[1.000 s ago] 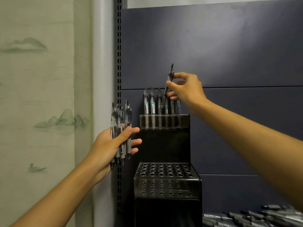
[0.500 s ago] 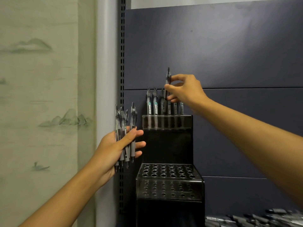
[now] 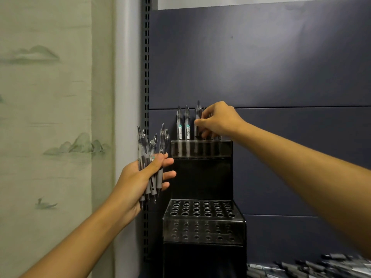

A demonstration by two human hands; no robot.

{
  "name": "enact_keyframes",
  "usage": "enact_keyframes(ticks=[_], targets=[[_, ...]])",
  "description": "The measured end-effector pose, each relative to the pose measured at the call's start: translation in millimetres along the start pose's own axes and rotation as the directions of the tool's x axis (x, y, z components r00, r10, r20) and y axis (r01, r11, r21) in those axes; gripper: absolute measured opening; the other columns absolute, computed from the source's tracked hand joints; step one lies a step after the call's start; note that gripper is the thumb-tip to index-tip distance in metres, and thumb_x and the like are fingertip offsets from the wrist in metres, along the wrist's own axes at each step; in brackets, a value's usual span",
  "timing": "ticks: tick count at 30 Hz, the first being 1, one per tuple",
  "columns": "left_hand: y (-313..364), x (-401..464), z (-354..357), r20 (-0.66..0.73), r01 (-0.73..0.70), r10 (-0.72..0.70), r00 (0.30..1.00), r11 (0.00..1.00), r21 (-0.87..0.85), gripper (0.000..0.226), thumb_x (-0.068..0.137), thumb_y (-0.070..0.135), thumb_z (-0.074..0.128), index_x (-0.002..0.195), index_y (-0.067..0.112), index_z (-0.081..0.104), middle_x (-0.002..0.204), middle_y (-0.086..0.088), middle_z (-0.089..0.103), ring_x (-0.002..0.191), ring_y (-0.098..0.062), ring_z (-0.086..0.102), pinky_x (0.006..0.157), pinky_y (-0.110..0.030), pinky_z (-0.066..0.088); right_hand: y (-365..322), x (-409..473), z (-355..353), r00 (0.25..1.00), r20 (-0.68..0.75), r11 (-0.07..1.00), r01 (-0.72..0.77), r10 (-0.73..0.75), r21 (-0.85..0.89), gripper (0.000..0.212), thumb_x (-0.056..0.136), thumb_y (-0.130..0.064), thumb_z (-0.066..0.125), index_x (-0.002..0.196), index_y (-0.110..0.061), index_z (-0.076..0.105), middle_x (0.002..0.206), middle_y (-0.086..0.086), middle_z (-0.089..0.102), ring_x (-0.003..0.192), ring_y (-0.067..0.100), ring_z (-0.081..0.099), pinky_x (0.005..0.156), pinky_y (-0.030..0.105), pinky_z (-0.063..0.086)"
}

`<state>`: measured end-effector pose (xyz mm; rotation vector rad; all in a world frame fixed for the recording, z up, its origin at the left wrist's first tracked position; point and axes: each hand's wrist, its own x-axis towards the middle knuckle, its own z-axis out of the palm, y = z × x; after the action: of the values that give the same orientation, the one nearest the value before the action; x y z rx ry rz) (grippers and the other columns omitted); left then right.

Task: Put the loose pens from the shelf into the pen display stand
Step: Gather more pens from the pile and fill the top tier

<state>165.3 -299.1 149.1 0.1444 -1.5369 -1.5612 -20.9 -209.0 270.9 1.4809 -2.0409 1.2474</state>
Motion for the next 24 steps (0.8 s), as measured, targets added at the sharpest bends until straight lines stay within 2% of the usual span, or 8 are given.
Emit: enact_keyframes(ticks=[6,12,16,20,24], targets=[[-1,0,4,0.012,0.011,-0.011,1.0,1.0,0.003,0.032,0.088,0.032,0.061,0.114,0.015,0.066,0.104,0.003,0.076,0.089,-0.018,0.075,0.061,-0.022,0.059,4,-2,6,0.999,-0.004,0.996,0.032,-0.032,-0.079,0.024,0.09,-0.03,0.071,0.087,-0.006,0.075,0.08,0.008,0.075,0.071,0.016,0.072,0.056,0.018,0.052],[4,1,11,0.024,-0.01,0.01,1.0,1.0,-0.009,0.038,0.081,0.033,0.064,0.114,0.014,0.065,0.103,0.003,0.077,0.088,-0.017,0.075,0.06,-0.022,0.058,9,-14,-3,0.999,-0.016,0.998,0.048,-0.049,-0.049,0.029,0.086,-0.037,0.075,0.084,-0.008,0.074,0.076,0.005,0.075,0.07,0.017,0.073,0.065,0.022,0.059],[10,6,21,0.045,-0.025,0.026,0.999,0.999,-0.025,0.038,0.082,0.032,0.065,0.115,0.013,0.065,0.103,0.002,0.077,0.089,-0.017,0.075,0.061,-0.023,0.058,-4,-39,-10,0.988,-0.106,0.988,0.124,-0.114,0.096,0.028,0.089,-0.043,0.069,0.084,-0.016,0.073,0.074,-0.003,0.074,0.064,0.005,0.068,0.053,0.009,0.047],[11,6,38,0.09,-0.05,0.048,0.995,0.998,0.025,0.041,0.084,0.032,0.065,0.118,0.011,0.065,0.104,-0.003,0.076,0.093,-0.018,0.074,0.064,-0.024,0.059,-19,-69,-8,0.991,0.066,0.971,0.096,-0.113,0.218,0.032,0.083,-0.048,0.073,0.082,-0.016,0.073,0.072,-0.003,0.074,0.057,0.002,0.066,0.05,0.013,0.045],[8,2,53,0.073,-0.105,0.099,0.992,0.991,0.079,0.033,0.087,0.029,0.066,0.116,0.013,0.067,0.099,-0.004,0.077,0.091,-0.017,0.075,0.065,-0.024,0.058,-17,-79,-4,0.997,0.053,0.965,0.042,-0.057,0.258,0.026,0.084,-0.037,0.077,0.081,-0.012,0.069,0.069,0.001,0.073,0.055,0.003,0.065,0.048,0.008,0.043]])
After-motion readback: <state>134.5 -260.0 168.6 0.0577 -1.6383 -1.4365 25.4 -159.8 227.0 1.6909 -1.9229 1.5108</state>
